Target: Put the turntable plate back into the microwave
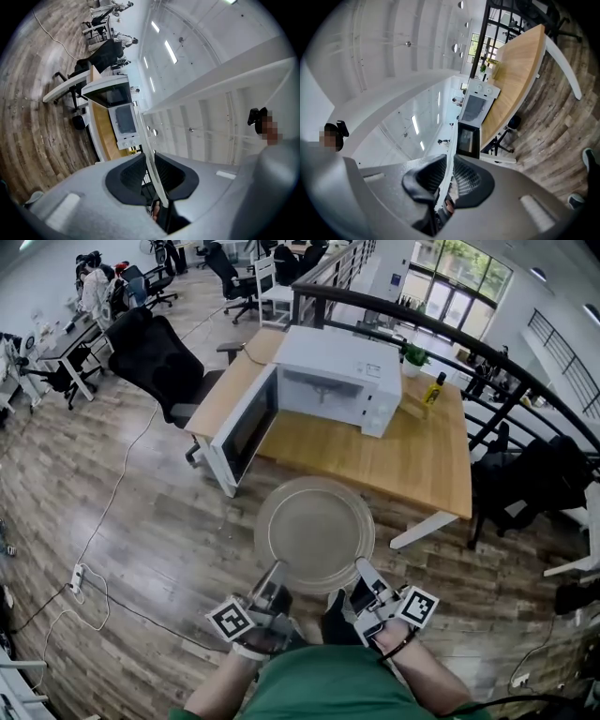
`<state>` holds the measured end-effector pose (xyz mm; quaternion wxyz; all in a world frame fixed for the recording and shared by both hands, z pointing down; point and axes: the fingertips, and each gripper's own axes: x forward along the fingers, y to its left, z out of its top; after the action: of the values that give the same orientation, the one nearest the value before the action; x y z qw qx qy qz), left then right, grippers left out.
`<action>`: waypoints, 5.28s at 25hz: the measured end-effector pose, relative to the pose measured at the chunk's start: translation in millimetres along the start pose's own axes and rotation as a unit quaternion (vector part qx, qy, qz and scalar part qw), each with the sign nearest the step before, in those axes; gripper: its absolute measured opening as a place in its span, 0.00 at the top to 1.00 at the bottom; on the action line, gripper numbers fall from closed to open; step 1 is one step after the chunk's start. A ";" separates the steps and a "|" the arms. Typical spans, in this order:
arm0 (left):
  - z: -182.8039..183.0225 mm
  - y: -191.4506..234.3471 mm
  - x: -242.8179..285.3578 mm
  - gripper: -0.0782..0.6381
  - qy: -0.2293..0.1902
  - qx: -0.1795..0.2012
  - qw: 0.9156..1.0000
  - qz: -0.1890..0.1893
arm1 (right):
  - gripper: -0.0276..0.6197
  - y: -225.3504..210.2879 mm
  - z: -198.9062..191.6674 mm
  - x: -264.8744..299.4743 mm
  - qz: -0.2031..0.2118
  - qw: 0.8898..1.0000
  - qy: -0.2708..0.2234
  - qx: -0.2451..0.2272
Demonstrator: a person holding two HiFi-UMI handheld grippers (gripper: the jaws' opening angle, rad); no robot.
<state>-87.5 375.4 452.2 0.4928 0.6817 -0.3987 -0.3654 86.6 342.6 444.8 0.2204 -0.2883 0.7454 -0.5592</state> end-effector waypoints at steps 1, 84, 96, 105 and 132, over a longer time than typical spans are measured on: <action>0.9 1.3 2.6 0.80 -0.001 -0.001 1.000 0.000 | 0.88 -1.6 2.2 2.5 0.000 1.000 0.001 0.002; 186.0 262.8 447.1 0.78 0.106 0.057 0.990 0.073 | 0.88 -269.7 301.6 366.9 -0.055 0.996 -0.034 0.054; 197.9 287.5 468.6 0.78 0.091 0.056 0.991 0.083 | 0.88 -299.0 311.8 391.6 -0.070 0.996 -0.029 0.054; 206.3 306.5 488.2 0.78 0.094 0.061 0.989 0.093 | 0.88 -316.2 320.7 408.9 -0.084 0.994 -0.032 0.054; 211.9 324.0 536.7 0.76 0.090 0.057 0.978 0.177 | 0.86 -298.0 262.5 446.5 -0.179 0.983 0.036 0.035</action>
<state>-112.9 -254.0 655.3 0.5439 0.6572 -0.4874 -0.1866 -16.8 -206.9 655.6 0.0994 -0.3885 0.6694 -0.6254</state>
